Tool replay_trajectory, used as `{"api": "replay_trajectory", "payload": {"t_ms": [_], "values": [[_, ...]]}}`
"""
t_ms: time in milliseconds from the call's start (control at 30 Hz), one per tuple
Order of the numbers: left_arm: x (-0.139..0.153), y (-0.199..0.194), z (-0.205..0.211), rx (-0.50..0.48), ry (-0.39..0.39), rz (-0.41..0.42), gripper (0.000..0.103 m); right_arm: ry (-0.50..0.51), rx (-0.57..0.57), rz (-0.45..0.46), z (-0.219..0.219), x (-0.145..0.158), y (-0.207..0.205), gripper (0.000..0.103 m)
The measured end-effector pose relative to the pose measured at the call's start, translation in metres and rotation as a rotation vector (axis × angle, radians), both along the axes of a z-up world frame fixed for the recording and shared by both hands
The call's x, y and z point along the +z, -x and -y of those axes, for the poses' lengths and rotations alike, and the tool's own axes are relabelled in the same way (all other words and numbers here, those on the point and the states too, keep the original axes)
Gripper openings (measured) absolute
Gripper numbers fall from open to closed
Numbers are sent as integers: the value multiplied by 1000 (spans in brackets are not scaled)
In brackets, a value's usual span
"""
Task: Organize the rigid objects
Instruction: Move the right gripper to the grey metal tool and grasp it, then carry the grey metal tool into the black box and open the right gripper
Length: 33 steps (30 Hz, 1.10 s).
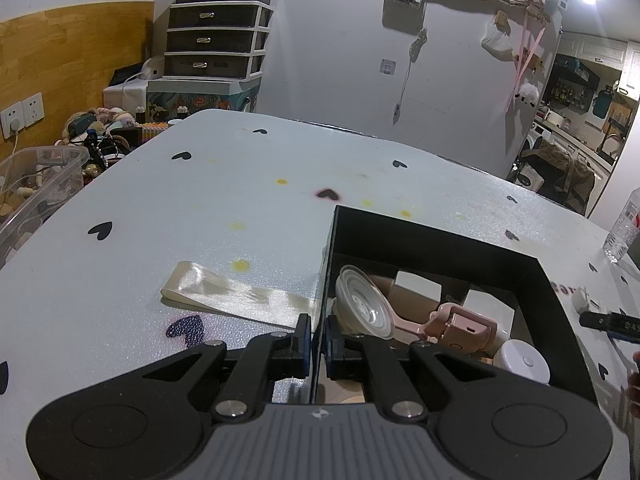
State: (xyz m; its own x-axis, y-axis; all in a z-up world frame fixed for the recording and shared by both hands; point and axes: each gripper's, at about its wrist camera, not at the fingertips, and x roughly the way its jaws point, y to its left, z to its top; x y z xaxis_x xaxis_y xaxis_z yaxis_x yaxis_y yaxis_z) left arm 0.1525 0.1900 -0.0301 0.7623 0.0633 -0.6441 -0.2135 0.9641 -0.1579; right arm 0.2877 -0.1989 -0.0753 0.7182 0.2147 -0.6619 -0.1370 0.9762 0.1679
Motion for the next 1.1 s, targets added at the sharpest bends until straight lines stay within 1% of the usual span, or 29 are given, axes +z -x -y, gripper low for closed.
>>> {"api": "replay_trajectory", "payload": {"t_ms": [100,200,300,367,400,433,467,533,567,600,633,833,933,1000,1100], "values": [[0,0,0,0,-1,0,6,32,2,21,2,-2,-11,103],[0,0,0,0,0,0,6,20,-14,28,4,-2,-20,103],[0,0,0,0,0,0,6,36,-15,29,0,-2,-25,103],[0,1,0,0,0,0,6,47,-21,29,-1,-2,-26,101],[0,1,-1,0,0,0,6,53,-27,32,-2,-1,-26,94],[0,0,0,0,0,0,6,61,-29,35,-2,-1,-26,89],[0,0,0,0,0,0,6,73,-28,36,-1,-1,-25,87],[-1,1,0,0,-2,0,6,91,-31,39,0,-1,-24,78],[-1,1,0,0,-1,0,6,104,-31,40,0,0,-23,76],[-2,1,0,1,-2,0,6,119,-29,43,0,-1,-22,69],[-1,1,0,1,-2,0,6,135,-23,48,-1,0,-21,66],[-1,1,0,0,-1,0,6,113,9,68,0,7,-13,65],[-1,1,0,0,-2,0,6,64,53,98,-4,21,-5,65],[-1,1,0,1,-1,0,6,25,124,133,-13,37,5,65],[-1,1,0,1,0,1,6,-34,279,187,-32,61,22,66]]}}
